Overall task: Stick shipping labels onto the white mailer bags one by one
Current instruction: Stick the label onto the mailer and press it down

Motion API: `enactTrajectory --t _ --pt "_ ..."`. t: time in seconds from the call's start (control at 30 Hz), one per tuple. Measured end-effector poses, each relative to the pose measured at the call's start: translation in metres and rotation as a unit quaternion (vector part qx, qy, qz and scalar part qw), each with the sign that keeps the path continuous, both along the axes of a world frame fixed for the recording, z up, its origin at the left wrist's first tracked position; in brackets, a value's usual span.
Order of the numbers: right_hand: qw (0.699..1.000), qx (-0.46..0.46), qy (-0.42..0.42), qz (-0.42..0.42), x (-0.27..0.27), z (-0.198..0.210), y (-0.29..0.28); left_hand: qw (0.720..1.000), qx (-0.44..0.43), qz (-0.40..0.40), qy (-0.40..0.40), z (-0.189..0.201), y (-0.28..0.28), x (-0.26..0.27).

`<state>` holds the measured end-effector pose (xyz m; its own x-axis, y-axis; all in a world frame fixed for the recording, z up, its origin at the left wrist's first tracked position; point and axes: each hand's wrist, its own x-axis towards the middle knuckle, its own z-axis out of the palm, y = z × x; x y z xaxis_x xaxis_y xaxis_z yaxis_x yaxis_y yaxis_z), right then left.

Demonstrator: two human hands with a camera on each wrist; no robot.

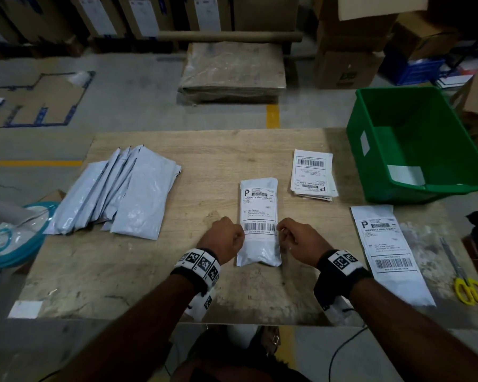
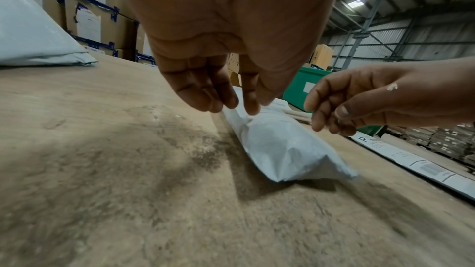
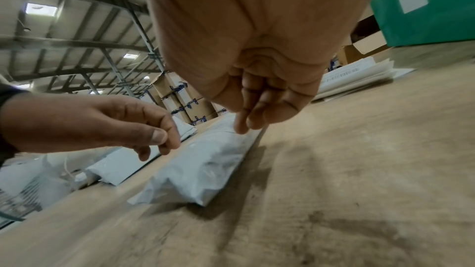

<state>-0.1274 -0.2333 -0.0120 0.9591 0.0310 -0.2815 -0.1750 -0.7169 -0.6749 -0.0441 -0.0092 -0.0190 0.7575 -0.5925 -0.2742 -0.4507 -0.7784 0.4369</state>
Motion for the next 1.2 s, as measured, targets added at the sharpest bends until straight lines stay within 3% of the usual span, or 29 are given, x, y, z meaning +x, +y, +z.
enactTrajectory --t 0.13,0.23,0.33,0.53,0.63,0.93,1.2 --pt "1.000 0.012 0.000 0.011 -0.004 0.000 0.008 1.000 0.007 0.005 0.010 0.002 0.000 -0.006" --pt "0.999 -0.029 0.021 -0.004 -0.004 -0.005 0.006 0.999 0.026 0.019 0.024 -0.001 0.003 -0.007" --pt "0.999 -0.034 -0.014 -0.021 -0.003 -0.005 0.007 0.999 0.039 0.031 0.021 -0.002 0.006 -0.009" --pt "0.998 -0.046 -0.015 0.048 0.000 -0.002 0.013 0.999 0.009 0.039 0.021 -0.007 0.001 -0.013" --pt "0.996 -0.085 0.020 0.023 0.004 -0.001 0.011 0.999 0.019 0.038 0.020 -0.007 -0.003 -0.010" --pt "0.995 -0.101 0.021 0.012 0.027 -0.004 0.015 0.997 0.061 0.035 0.022 -0.004 -0.011 0.005" --pt "0.994 -0.108 0.032 -0.015 0.042 -0.009 0.011 1.000 0.023 0.015 -0.002 -0.005 -0.015 0.017"
